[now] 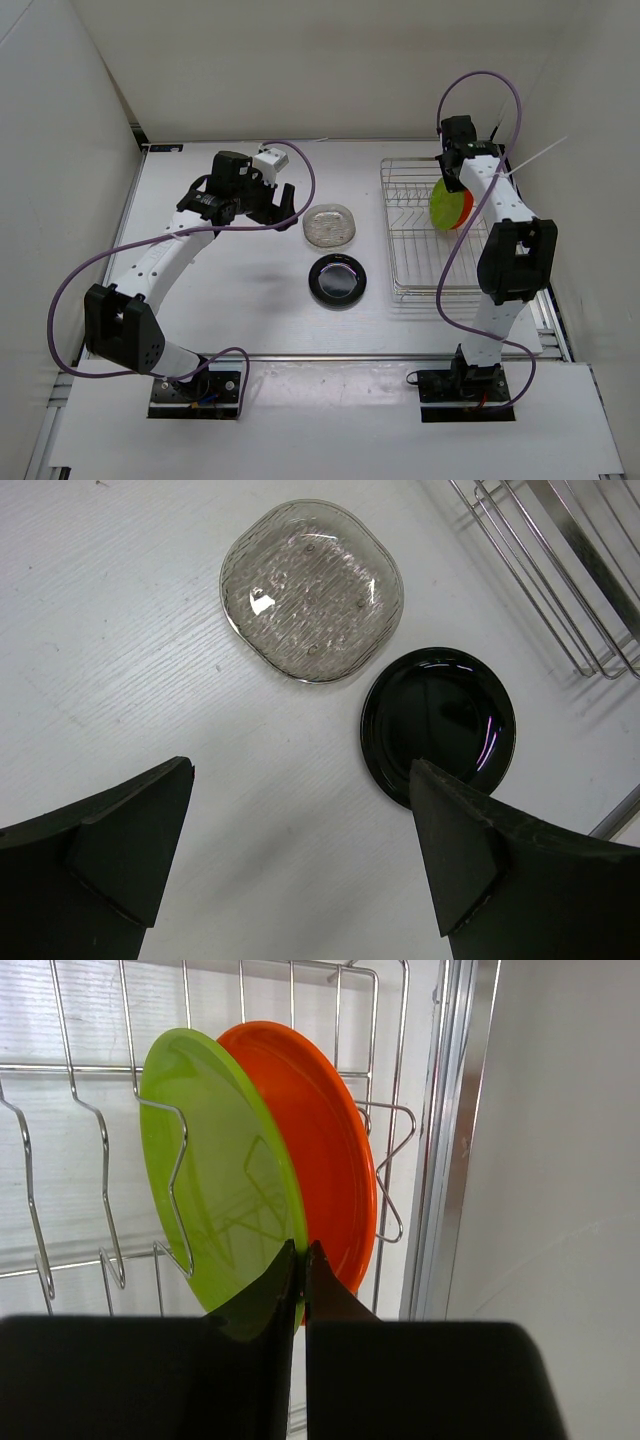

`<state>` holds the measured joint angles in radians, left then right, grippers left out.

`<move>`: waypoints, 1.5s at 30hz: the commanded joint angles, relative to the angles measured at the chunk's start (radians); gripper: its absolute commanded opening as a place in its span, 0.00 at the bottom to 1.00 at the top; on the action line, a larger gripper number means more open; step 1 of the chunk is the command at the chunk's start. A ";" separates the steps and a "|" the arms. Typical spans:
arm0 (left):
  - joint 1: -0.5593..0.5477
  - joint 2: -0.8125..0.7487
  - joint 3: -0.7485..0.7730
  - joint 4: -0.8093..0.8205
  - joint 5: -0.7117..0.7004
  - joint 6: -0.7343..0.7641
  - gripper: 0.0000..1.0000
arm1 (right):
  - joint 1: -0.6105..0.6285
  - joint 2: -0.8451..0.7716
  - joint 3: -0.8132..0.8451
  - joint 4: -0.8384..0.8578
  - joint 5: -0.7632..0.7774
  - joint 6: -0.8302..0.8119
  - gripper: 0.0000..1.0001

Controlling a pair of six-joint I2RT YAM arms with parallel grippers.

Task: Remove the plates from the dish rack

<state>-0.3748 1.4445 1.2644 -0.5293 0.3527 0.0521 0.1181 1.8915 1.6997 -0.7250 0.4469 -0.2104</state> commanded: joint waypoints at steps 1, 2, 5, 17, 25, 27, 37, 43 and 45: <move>0.005 -0.049 0.010 0.017 0.016 -0.003 1.00 | 0.006 -0.012 0.054 -0.022 0.016 0.022 0.00; 0.005 -0.049 0.010 0.017 0.015 -0.003 1.00 | 0.015 -0.012 0.064 -0.022 0.016 0.032 0.00; 0.005 -0.049 0.010 0.017 0.015 -0.003 1.00 | 0.015 -0.035 0.077 -0.031 0.026 0.032 0.00; 0.005 -0.027 0.035 0.006 0.015 -0.021 1.00 | 0.074 -0.152 0.150 -0.071 0.125 -0.001 0.00; 0.005 0.017 0.085 -0.005 0.025 -0.031 1.00 | 0.097 -0.253 0.132 -0.080 0.173 -0.030 0.00; 0.005 0.028 0.096 -0.005 0.051 -0.040 1.00 | 0.106 -0.275 0.123 -0.071 0.173 -0.030 0.00; -0.018 0.169 0.266 -0.047 0.407 -0.087 1.00 | 0.106 -0.396 -0.015 -0.166 -0.460 -0.009 0.00; -0.084 0.240 0.342 -0.066 0.417 -0.087 1.00 | 0.106 -0.416 -0.032 -0.231 -0.923 -0.041 0.00; -0.098 0.263 0.352 -0.066 0.417 -0.096 1.00 | 0.106 -0.416 -0.020 -0.244 -0.982 -0.041 0.00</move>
<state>-0.4507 1.7020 1.5719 -0.5770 0.7136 -0.0334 0.2226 1.5188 1.6543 -0.9516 -0.2726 -0.2420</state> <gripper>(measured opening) 0.997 0.012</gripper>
